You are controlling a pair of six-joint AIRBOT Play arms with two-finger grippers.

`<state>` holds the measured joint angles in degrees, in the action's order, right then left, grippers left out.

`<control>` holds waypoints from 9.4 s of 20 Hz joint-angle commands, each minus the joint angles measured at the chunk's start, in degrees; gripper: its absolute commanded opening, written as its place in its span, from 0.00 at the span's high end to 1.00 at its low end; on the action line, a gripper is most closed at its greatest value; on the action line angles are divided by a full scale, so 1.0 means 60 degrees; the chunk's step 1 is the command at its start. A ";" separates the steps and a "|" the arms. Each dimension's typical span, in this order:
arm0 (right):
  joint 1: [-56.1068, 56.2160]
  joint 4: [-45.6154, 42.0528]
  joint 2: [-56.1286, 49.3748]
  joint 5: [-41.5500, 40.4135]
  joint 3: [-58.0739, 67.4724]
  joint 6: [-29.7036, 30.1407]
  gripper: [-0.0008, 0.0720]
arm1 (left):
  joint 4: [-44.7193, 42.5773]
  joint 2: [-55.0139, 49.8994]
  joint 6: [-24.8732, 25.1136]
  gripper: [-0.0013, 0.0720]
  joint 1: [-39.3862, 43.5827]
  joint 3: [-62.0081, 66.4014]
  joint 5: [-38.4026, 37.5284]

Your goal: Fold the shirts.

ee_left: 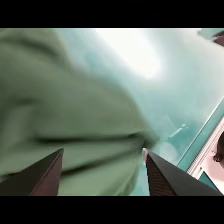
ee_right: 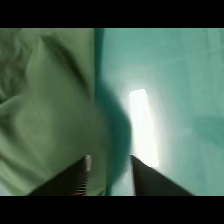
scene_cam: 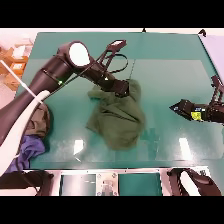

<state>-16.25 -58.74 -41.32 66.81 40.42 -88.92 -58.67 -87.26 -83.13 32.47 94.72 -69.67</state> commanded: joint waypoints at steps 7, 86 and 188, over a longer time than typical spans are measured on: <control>0.0535 0.1064 -0.0499 0.0736 -0.2725 0.0528 0.28 | -0.0015 -0.0295 0.0200 0.19 -0.4382 -0.1388 -0.0579; 0.1494 0.2790 -0.1770 -0.0736 -0.2109 0.0667 0.39 | 0.1741 0.0492 0.3191 0.95 -0.4506 -0.4634 0.1778; -0.5949 0.0357 -0.4779 -0.0546 0.0976 0.1763 0.97 | 0.0878 -0.1570 0.1366 0.15 -0.7380 -0.2565 -0.4258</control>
<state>-48.88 -56.60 -67.66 63.05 42.39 -79.35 -53.21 -100.95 -74.32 -12.08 88.40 -96.03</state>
